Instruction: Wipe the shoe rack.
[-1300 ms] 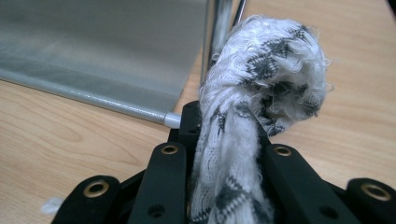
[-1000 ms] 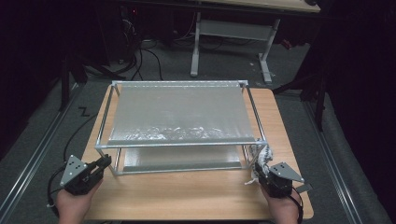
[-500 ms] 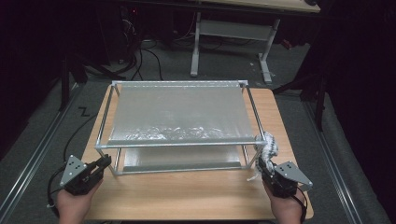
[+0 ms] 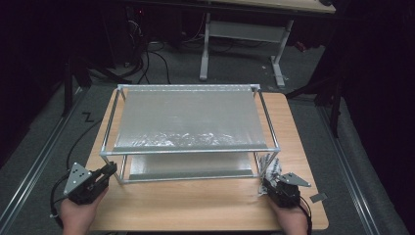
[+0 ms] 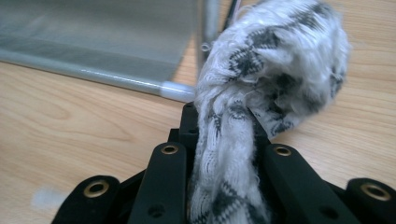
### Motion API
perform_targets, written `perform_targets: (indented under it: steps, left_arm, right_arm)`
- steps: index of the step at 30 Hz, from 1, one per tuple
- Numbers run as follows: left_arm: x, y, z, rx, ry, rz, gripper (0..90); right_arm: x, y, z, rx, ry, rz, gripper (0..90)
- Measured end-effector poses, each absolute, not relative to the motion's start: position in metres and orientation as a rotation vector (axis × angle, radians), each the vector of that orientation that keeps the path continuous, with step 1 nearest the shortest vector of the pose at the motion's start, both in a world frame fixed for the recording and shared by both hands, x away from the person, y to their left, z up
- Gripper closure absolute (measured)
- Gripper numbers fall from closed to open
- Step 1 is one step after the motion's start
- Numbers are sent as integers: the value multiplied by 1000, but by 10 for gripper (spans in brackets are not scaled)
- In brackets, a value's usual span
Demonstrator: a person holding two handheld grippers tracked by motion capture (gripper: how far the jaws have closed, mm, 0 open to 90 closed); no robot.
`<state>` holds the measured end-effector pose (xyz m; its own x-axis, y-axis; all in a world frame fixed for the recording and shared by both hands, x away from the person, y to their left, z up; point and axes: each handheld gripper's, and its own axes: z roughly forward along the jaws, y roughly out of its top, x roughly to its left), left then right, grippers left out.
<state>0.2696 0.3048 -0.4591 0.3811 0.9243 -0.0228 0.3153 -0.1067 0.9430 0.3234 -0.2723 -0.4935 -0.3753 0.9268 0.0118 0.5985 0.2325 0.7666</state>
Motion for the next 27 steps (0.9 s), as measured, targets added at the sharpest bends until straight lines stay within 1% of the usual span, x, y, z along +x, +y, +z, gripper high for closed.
perform_targets:
  steps: [7,11,16,19,23,27]
  left_arm:
    - [270,307,-459,1637,1145,786,807]
    - [269,310,-459,1625,1165,801,807]
    - [271,313,-459,1610,1186,808,807]
    - [272,313,-458,1622,1197,820,806]
    - [275,313,-456,1633,1213,822,806]
    - [277,311,-455,1634,1223,826,807]
  right_arm:
    - [319,-290,-481,1416,1926,946,770]
    - [317,-293,-470,1369,1863,1003,767]
    - [327,-285,-455,1313,1844,1086,766]
    - [336,-278,-452,1268,1872,1071,766]
    - [348,-269,-451,1255,1880,1083,767]
    - [350,-261,-452,1231,1885,1113,768]
